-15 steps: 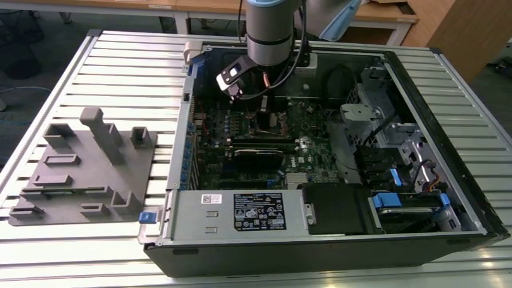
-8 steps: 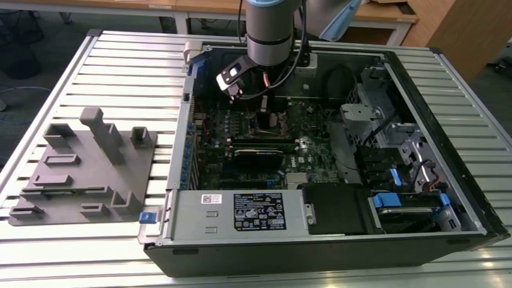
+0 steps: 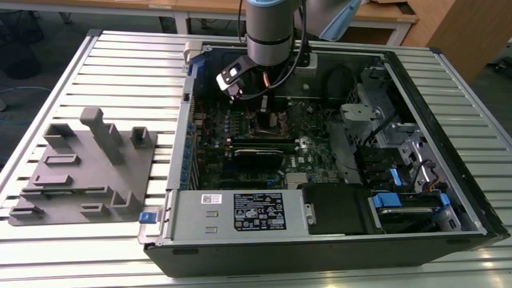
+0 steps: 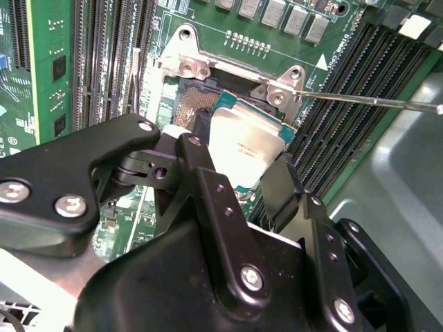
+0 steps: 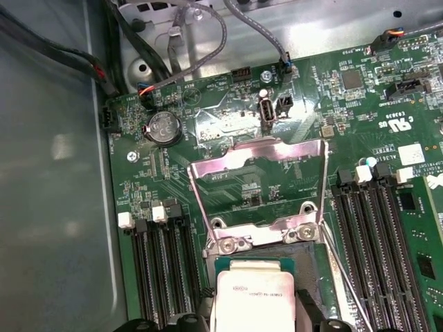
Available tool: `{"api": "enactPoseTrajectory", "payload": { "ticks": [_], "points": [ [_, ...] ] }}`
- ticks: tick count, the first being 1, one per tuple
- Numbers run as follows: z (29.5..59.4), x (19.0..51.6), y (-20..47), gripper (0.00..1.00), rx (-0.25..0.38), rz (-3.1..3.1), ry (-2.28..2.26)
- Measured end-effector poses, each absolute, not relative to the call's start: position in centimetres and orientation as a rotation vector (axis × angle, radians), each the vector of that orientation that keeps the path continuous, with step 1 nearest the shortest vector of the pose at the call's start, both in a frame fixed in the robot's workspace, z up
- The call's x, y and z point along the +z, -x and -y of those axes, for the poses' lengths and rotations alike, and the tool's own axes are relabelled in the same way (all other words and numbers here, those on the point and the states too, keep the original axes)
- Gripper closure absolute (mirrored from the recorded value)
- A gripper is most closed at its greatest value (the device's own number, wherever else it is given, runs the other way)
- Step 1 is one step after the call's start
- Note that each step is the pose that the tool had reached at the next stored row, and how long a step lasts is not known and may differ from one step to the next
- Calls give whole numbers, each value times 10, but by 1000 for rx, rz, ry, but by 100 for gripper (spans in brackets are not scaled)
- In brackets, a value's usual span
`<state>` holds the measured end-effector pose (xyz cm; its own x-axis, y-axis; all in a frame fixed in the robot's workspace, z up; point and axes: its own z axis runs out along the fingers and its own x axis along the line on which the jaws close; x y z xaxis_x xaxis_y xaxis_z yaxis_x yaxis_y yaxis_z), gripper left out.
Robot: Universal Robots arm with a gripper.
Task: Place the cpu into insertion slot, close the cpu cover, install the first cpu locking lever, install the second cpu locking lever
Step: 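Place the cpu into insertion slot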
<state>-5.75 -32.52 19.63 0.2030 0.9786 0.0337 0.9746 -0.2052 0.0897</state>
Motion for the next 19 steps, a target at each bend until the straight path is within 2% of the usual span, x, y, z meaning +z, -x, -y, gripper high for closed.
{"api": "enactPoseTrajectory", "payload": {
  "ticks": [4, 19],
  "points": [
    [325, 205, 58, 47, 126, -1949, -2398],
    [326, 201, 58, 47, 132, -2135, -2243]
  ]
}}
